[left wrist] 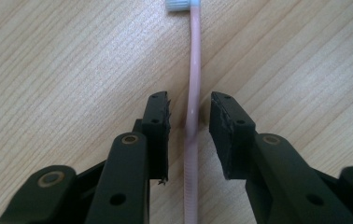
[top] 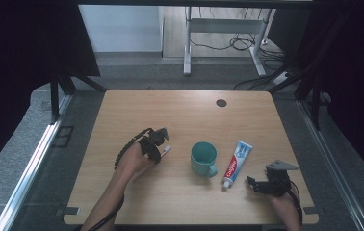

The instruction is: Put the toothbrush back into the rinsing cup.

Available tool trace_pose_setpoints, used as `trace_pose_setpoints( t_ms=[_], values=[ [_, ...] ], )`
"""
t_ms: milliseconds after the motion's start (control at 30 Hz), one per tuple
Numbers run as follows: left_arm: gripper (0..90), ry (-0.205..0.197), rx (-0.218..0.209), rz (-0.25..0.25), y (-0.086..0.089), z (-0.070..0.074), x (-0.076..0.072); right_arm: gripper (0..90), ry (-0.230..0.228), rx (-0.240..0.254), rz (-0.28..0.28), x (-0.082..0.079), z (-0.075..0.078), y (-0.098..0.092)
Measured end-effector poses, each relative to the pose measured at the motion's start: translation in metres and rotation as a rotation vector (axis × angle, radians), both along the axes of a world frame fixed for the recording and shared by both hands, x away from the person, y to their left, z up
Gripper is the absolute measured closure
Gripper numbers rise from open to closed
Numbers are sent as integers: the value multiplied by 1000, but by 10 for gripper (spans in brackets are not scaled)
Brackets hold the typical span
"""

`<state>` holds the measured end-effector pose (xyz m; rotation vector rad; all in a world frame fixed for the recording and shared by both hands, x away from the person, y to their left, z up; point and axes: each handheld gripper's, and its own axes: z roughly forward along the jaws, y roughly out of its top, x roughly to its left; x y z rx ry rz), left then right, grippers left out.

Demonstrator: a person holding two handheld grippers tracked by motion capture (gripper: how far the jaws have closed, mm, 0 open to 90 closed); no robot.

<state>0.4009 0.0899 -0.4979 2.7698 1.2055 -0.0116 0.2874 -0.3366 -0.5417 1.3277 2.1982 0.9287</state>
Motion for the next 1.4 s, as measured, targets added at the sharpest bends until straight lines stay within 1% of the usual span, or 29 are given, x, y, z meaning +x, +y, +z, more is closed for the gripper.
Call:
trace_pose_setpoints(
  t_ms=[100, 167, 367, 467, 667, 867, 1067, 1233, 1267, 1333, 1400],
  values=[
    [691, 10, 14, -4, -2, 0, 2, 77, 0, 0, 1, 0, 0, 0],
    [697, 9, 15, 3, -3, 0, 3, 77, 0, 0, 1, 0, 0, 0],
    [706, 24, 41, 6, -6, -1, 6, 77, 0, 0, 1, 0, 0, 0],
    [706, 31, 57, -3, -7, -2, 6, 77, 0, 0, 2, 0, 0, 0],
    [732, 30, 62, -3, -8, -2, 6, 77, 0, 0, 3, 0, 0, 0],
    [833, 31, 58, -15, -10, -3, 5, 77, 0, 0, 3, 0, 0, 0],
    [846, 32, 54, -23, -9, -2, 6, 77, 0, 0, 3, 0, 0, 0],
    [850, 25, 23, -19, -7, -2, 5, 77, 0, 0, 4, 0, 0, 0],
    [851, 25, 23, -19, -7, -2, 5, 77, 0, 0, 4, 0, 0, 0],
    [852, 26, 7, -27, -6, 1, 5, 77, 0, 0, 3, 0, 0, 0],
    [852, 27, 1, -32, -5, 2, 5, 77, 0, 0, 4, 0, 0, 0]
  ],
)
